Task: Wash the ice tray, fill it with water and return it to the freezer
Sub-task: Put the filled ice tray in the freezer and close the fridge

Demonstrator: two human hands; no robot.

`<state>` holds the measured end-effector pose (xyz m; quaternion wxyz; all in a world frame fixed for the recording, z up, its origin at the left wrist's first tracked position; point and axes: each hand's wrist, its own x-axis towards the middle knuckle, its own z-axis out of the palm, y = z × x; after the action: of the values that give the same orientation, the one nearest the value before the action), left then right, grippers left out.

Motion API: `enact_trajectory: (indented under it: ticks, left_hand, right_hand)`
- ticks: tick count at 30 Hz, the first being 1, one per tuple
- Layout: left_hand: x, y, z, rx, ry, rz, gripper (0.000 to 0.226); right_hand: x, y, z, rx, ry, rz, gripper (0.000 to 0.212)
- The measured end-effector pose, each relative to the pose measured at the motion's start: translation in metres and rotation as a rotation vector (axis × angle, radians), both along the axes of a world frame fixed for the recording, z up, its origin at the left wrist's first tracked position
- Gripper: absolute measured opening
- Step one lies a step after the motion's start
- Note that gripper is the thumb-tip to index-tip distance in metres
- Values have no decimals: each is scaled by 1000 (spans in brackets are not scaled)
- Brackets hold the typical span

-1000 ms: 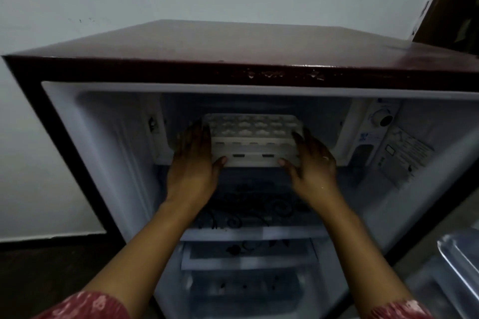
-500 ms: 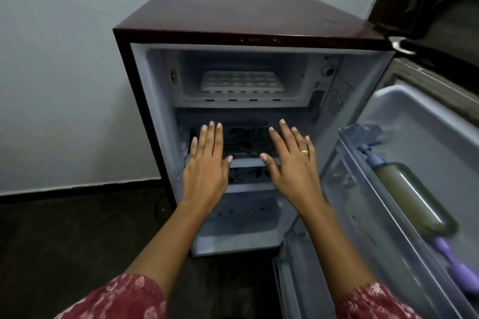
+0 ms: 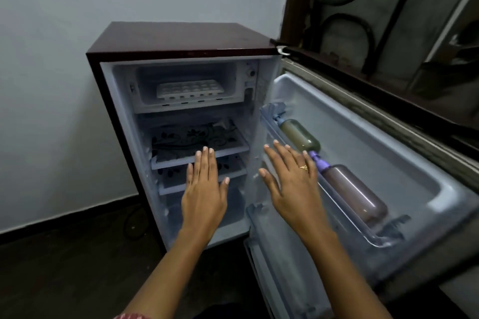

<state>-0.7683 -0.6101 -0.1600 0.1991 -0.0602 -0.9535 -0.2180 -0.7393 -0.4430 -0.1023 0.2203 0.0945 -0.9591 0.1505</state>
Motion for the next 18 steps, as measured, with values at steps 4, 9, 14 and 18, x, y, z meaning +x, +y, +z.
enact_trajectory:
  ticks: [4,9,14,18]
  left_hand:
    - [25,34,13,65,14,-52,63]
    - [54,73,30,57,85,-141,61]
    - [76,115,38,78,111,-191,61]
    - [94,151,38,71,128,-326,61]
  right_hand:
    - [47,30,36,-107,135,-88,46]
    - [88,85,77,-45,357,-295,39]
    - [106,147,99,-13,388,-518,43]
    - [116,186,102,-64,206,-553,48]
